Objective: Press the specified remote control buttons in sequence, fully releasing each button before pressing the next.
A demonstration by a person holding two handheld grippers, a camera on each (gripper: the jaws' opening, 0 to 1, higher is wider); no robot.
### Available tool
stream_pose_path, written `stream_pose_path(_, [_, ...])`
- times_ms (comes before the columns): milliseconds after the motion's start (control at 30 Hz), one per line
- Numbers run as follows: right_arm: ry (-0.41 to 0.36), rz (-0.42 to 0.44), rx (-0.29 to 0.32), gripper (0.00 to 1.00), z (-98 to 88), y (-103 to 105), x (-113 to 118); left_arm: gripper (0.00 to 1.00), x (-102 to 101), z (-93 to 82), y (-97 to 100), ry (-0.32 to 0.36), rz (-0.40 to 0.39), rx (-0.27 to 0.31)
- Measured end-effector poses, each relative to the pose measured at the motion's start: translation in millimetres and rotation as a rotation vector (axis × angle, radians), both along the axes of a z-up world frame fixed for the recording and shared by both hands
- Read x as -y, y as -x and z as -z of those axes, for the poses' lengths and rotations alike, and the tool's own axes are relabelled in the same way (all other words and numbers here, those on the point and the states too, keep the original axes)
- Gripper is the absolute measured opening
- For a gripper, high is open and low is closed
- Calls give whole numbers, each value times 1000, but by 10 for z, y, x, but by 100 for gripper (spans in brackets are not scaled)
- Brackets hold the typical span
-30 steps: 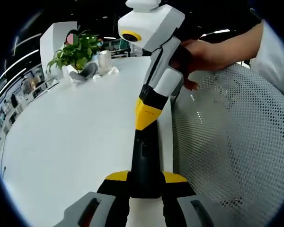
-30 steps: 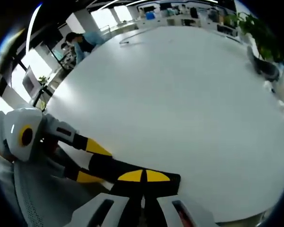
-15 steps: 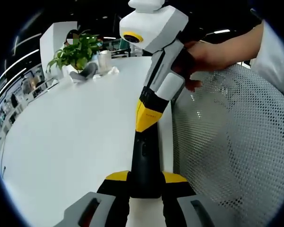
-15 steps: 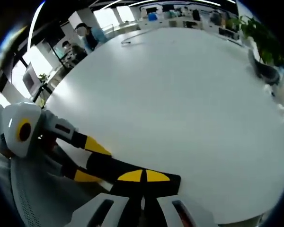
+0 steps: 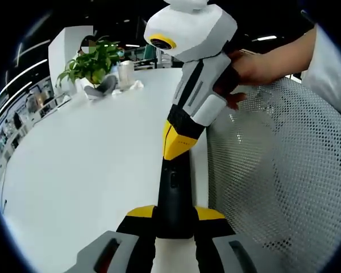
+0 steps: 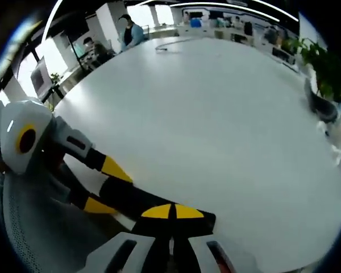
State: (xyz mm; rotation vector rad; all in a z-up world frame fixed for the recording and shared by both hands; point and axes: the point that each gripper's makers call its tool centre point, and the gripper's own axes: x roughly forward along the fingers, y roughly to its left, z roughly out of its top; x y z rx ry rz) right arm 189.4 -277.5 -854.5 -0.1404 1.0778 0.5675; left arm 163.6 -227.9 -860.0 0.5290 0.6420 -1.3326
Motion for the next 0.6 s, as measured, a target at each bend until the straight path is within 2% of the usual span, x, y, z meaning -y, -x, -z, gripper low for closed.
stream_pose_path(133, [-20, 24, -12, 0, -2, -12, 12, 24, 1, 0, -2, 1, 0, 0])
stream_pose_path(267, [-86, 90, -50, 0, -7, -19, 18, 24, 1, 0, -3, 2, 1, 0])
stream_pose_path(367, [-108, 102, -68, 0, -10, -27, 27, 24, 1, 0, -3, 2, 2, 0])
stream_pose_path(600, [-88, 84, -73, 0, -17, -9, 17, 24, 3, 2, -6, 3, 3, 0])
